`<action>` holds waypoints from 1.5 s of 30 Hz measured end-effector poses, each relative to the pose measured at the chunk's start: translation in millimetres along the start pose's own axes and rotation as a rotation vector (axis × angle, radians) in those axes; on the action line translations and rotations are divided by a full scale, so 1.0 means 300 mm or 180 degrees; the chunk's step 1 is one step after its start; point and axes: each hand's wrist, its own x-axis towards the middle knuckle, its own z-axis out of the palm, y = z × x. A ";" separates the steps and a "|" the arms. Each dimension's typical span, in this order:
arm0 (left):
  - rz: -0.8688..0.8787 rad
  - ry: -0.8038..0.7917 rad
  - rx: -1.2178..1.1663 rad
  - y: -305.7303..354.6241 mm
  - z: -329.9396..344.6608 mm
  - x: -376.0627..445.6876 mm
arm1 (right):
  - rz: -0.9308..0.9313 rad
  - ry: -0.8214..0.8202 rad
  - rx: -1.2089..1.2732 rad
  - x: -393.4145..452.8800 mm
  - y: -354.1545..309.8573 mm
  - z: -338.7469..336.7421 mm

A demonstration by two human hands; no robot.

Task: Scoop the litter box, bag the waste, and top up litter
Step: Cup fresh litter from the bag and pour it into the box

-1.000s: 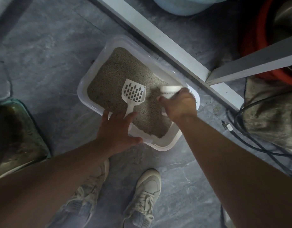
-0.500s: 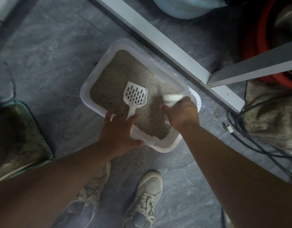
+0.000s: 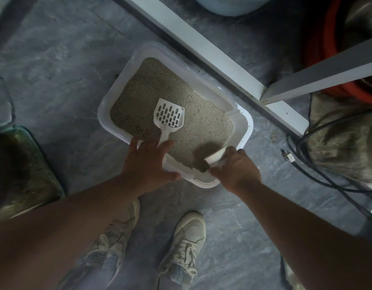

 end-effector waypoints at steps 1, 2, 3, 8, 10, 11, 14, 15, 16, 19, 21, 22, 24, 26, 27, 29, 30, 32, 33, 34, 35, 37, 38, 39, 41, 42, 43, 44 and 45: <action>0.0004 -0.0011 0.0007 0.002 -0.002 0.001 | -0.0010 -0.0001 -0.0003 -0.004 0.003 0.005; 0.0003 -0.0025 0.0017 0.002 -0.002 0.002 | 0.0003 0.0011 0.0010 -0.005 0.007 0.009; -0.0002 -0.0035 0.0027 0.001 -0.003 0.004 | 0.0004 0.0008 0.0000 -0.006 0.010 0.013; -0.0031 -0.0055 0.0084 0.003 -0.005 0.005 | -0.0024 0.0130 0.0031 0.007 0.029 0.013; -0.0049 -0.0030 0.0076 0.005 -0.004 0.001 | -0.0014 0.0204 0.0061 0.012 0.031 0.009; -0.0046 -0.0013 0.0089 0.006 -0.002 0.001 | -0.0015 0.0206 0.0049 0.014 0.030 0.009; -0.0046 -0.0037 0.0154 0.005 -0.001 0.002 | 0.0025 0.0178 0.0149 0.017 0.033 0.016; -0.0050 -0.0045 0.0164 0.005 -0.003 0.003 | 0.0036 0.0160 0.0217 0.015 0.032 0.021; -0.0051 -0.0052 0.0163 0.006 -0.005 0.003 | 0.0027 0.0143 0.0295 0.011 0.031 0.027; -0.0056 -0.0109 0.0171 0.006 -0.006 0.001 | 0.0062 0.0237 0.0796 -0.018 0.031 0.056; -0.0080 -0.0168 0.0207 0.008 -0.009 0.001 | 0.0169 0.0386 0.1383 -0.048 0.041 0.082; -0.0088 -0.0209 0.0240 0.012 -0.014 0.001 | 0.0233 0.0445 0.1669 -0.067 0.047 0.094; -0.0106 -0.0309 0.0290 0.022 -0.028 0.004 | 0.0347 0.0551 0.2142 -0.106 0.068 0.115; -0.0130 -0.0417 0.0266 0.030 -0.045 0.010 | 0.0369 0.0657 0.2462 -0.157 0.098 0.140; -0.0154 -0.0480 0.0262 0.032 -0.054 0.015 | 0.0364 0.0723 0.2539 -0.186 0.119 0.157; -0.0175 -0.0610 0.0351 0.042 -0.074 0.024 | 0.0404 0.0870 0.2722 -0.250 0.166 0.188; -0.0161 -0.0654 0.0423 0.053 -0.088 0.027 | 0.0458 0.0930 0.2867 -0.287 0.192 0.198; -0.0129 -0.0724 0.0606 0.070 -0.114 0.030 | 0.0599 0.1009 0.3088 -0.371 0.243 0.202; -0.0133 -0.0747 0.0666 0.077 -0.126 0.030 | 0.0671 0.1067 0.3158 -0.414 0.273 0.206; -0.0138 -0.0750 0.0698 0.082 -0.137 0.030 | 0.0746 0.1123 0.3232 -0.458 0.302 0.209; -0.0154 -0.0727 0.0718 0.089 -0.148 0.030 | 0.0837 0.1169 0.3313 -0.498 0.333 0.216; -0.0209 -0.0644 0.0817 0.124 -0.170 0.019 | 0.1070 0.1294 0.3424 -0.574 0.398 0.245; -0.0222 -0.0609 0.0896 0.155 -0.176 0.007 | 0.1219 0.1349 0.3485 -0.614 0.428 0.254; -0.0204 -0.0582 0.0965 0.194 -0.182 -0.009 | 0.1383 0.1392 0.3541 -0.652 0.457 0.263; -0.0048 -0.0570 0.1095 0.285 -0.173 -0.052 | 0.1695 0.1471 0.3629 -0.724 0.522 0.288; 0.0068 -0.0594 0.1157 0.335 -0.160 -0.084 | 0.1814 0.1510 0.3668 -0.757 0.552 0.304; 0.0216 -0.0605 0.1175 0.378 -0.140 -0.118 | 0.1886 0.1515 0.3712 -0.783 0.580 0.326; 0.0373 -0.0629 0.1176 0.417 -0.112 -0.151 | 0.1932 0.1486 0.3756 -0.802 0.607 0.352; 0.0531 -0.0690 0.1158 0.462 -0.080 -0.183 | 0.2000 0.1451 0.3811 -0.816 0.639 0.387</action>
